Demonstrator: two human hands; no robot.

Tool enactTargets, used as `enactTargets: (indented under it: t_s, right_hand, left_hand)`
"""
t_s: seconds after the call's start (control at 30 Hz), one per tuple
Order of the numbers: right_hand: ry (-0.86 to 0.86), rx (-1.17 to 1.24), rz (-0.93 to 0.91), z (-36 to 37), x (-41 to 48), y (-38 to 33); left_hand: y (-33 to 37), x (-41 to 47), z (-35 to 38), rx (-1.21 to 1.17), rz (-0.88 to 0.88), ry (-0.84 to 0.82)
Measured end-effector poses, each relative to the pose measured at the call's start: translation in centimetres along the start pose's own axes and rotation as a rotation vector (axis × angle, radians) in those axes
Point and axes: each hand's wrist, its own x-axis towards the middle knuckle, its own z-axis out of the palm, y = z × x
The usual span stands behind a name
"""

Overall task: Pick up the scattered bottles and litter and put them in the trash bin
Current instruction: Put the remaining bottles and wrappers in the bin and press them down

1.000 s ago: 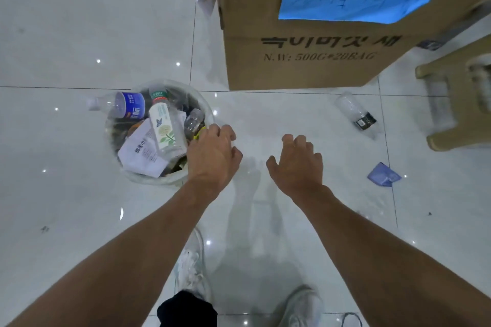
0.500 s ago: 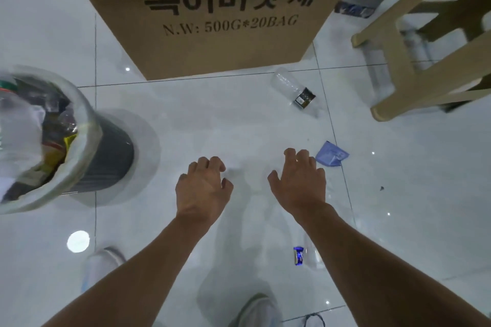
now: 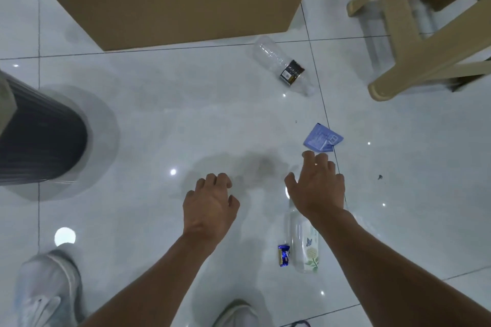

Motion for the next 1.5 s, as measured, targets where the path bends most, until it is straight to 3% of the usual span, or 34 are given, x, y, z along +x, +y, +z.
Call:
enactTargets:
  t_s: [0.47,0.97,1.2,1.5]
  right_hand:
    - [-0.105,-0.013,0.035,4.8,0.7,6.3]
    - [-0.244,0.073,0.122,12.4,-1.3,7.2]
    - [-0.164,0.089,0.091,13.5,-0.9,6.9]
    - [-0.043,0.053,-0.002,11.7,1.4,5.9]
  left_hand:
    - [4.0,-0.1,8.8,-0.012,0.126,-0.159]
    - [5.4,-1.5,15.4,0.033,0.14,-0.401]
    - [5.2,-3.2,16.0,0.259,0.466,-0.324]
    - [5.8,-4.4,17.7,0.393,0.679,-0.341]
